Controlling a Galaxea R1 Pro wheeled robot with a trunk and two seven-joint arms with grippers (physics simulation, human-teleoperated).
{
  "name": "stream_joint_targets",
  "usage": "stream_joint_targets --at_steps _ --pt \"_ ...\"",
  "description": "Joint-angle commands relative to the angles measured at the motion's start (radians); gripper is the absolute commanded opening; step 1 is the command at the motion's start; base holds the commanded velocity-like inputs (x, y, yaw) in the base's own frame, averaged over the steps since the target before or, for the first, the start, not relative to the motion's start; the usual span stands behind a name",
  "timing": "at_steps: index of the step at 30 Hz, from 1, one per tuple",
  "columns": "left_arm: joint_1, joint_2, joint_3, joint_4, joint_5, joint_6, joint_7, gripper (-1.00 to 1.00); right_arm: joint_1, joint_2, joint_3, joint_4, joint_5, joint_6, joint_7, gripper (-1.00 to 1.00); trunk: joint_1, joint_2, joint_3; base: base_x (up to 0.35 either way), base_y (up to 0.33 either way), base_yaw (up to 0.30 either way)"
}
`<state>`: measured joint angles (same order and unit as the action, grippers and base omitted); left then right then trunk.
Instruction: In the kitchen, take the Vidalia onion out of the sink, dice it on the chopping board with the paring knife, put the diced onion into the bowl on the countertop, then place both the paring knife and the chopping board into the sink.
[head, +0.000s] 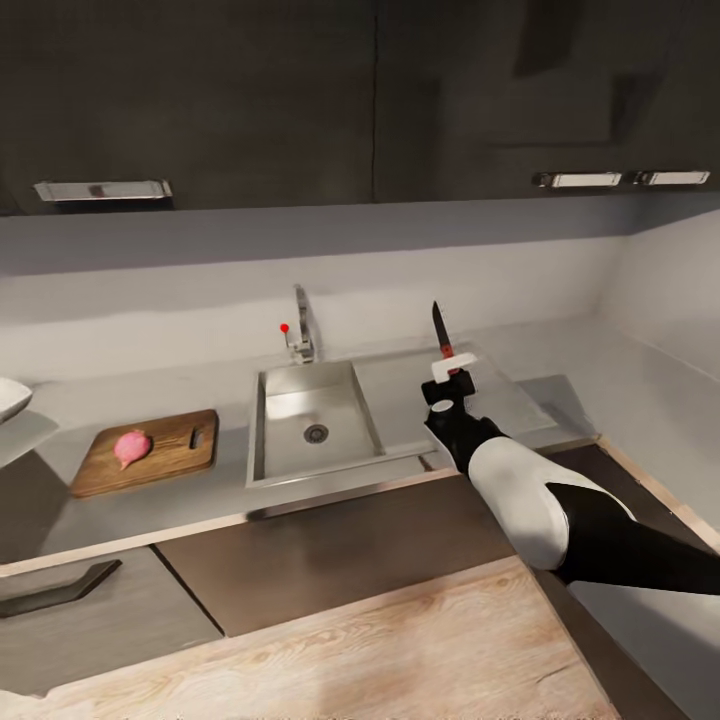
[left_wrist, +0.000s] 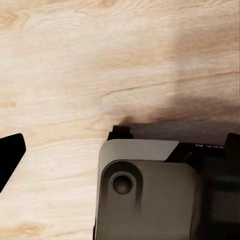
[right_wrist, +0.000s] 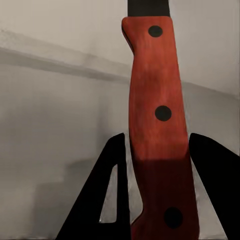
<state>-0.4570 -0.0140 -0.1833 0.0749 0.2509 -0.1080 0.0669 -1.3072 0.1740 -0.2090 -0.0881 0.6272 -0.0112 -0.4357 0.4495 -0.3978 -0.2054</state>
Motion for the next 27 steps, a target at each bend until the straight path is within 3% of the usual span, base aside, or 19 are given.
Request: stream_joint_targets --at_steps 1,7,17,19,24,27 --pt "-0.002 -0.001 -0.008 0.005 0.008 -0.007 0.001 1.0 -0.001 0.001 -0.007 0.005 0.011 -0.001 -0.003 -1.0 0.0 -0.002 -0.002 -0.085 0.29 0.0" --pt "-0.002 -0.001 -0.008 0.005 0.008 -0.007 0.001 1.0 -0.001 0.001 -0.007 0.029 0.094 0.002 0.001 -1.0 0.0 -0.002 -0.002 -0.103 0.288 0.0" --pt "-0.002 -0.001 -0.008 0.005 0.008 -0.007 0.001 1.0 -0.001 0.001 -0.007 0.065 0.122 0.002 0.004 -1.0 0.0 -0.002 -0.002 -0.113 0.286 0.0" --pt "-0.002 -0.001 -0.008 0.005 0.008 -0.007 0.001 1.0 -0.001 0.001 -0.007 0.068 0.163 0.002 0.005 -1.0 0.0 -0.002 -0.002 -0.111 0.286 0.0" --pt "-0.002 -0.001 -0.008 0.005 0.008 -0.007 0.001 1.0 0.003 0.001 -0.007 0.069 0.188 0.007 0.004 -1.0 0.0 -0.002 -0.002 -0.11 0.286 0.0" --pt "-0.002 -0.002 -0.008 0.005 0.008 -0.007 0.001 1.0 0.006 0.001 -0.007 0.069 0.264 0.008 -0.004 -1.0 0.0 -0.002 -0.002 -0.104 0.274 0.0"
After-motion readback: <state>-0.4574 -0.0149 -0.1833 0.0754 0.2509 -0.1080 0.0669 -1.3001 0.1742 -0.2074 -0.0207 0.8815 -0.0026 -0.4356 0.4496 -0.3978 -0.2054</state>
